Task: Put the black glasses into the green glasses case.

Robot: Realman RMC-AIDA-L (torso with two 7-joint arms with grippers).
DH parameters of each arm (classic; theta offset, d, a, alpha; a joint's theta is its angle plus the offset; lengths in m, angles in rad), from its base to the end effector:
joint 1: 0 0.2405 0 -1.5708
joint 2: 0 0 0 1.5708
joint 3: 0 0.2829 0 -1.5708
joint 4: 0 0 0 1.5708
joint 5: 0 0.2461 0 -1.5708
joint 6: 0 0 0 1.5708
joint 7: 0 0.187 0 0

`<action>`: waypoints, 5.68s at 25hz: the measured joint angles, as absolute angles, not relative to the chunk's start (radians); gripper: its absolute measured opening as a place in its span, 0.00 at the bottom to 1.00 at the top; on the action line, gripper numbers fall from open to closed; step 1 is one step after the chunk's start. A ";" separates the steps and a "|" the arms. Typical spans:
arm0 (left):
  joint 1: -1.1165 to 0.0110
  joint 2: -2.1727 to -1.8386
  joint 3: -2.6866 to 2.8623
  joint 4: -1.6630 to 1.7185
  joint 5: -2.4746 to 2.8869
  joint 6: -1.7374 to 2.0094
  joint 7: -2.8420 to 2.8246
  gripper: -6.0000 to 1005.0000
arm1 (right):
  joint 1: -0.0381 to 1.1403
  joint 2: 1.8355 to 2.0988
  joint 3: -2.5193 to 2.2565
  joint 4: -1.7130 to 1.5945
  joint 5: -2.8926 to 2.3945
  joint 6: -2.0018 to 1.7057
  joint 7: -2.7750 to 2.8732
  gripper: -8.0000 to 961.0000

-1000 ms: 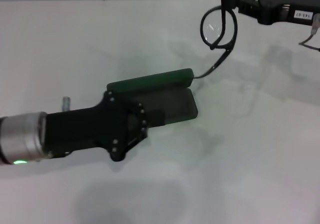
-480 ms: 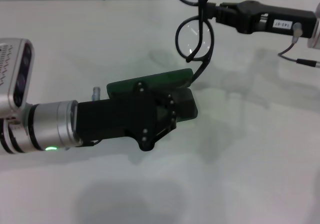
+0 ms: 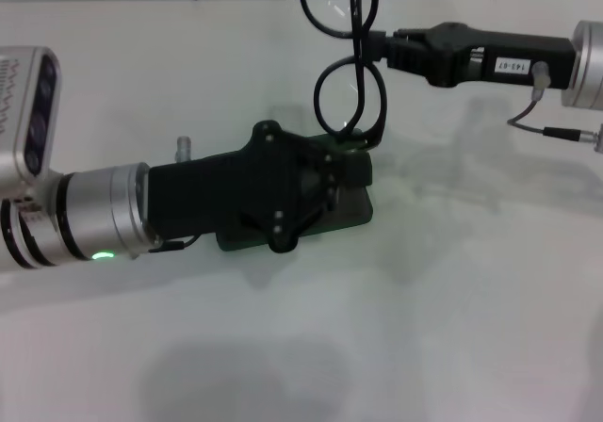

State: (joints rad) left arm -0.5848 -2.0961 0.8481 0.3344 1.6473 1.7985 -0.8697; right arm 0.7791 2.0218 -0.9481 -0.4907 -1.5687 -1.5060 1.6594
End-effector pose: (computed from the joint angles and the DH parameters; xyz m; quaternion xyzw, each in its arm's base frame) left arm -0.2156 0.3352 -0.0873 -0.8992 -0.0227 -0.4328 0.0597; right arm 0.1558 0.4461 -0.0544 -0.8954 0.2585 0.3620 0.0216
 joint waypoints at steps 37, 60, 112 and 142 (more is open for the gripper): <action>-0.614 -2.095 0.851 0.334 1.600 1.769 -0.881 0.00 | 0.793 2.020 -1.063 -0.502 -1.567 -1.580 1.626 0.08; -0.615 -2.095 0.851 0.339 1.600 1.803 -0.897 0.00 | 0.786 2.018 -1.054 -0.505 -1.568 -1.582 1.603 0.08; -0.341 -2.036 0.844 0.448 1.686 1.626 -0.961 0.00 | 0.774 2.019 -1.249 -0.847 -1.858 -1.459 1.550 0.09; -0.248 -2.007 0.853 0.491 1.756 1.689 -0.972 0.00 | 0.822 2.028 -1.802 -1.037 -2.076 -0.977 1.612 0.10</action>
